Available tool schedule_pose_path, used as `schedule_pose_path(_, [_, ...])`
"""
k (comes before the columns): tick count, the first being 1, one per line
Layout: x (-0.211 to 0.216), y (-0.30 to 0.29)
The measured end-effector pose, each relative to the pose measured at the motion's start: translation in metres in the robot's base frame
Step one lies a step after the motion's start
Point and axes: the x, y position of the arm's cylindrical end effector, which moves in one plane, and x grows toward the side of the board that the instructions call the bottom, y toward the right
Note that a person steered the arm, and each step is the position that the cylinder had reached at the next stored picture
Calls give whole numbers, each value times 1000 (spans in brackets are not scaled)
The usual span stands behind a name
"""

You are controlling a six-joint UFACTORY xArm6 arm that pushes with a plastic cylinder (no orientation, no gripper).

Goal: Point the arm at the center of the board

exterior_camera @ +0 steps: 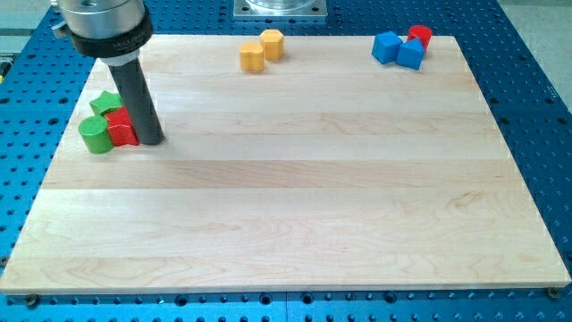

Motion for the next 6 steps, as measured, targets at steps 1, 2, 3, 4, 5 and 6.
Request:
schedule_pose_path(1, [1, 28])
schedule_pose_path(2, [-2, 96])
schedule_pose_path(3, [-6, 103])
schedule_pose_path(4, [-6, 103])
schedule_pose_path(5, [-25, 100])
schedule_pose_path(6, [-37, 118])
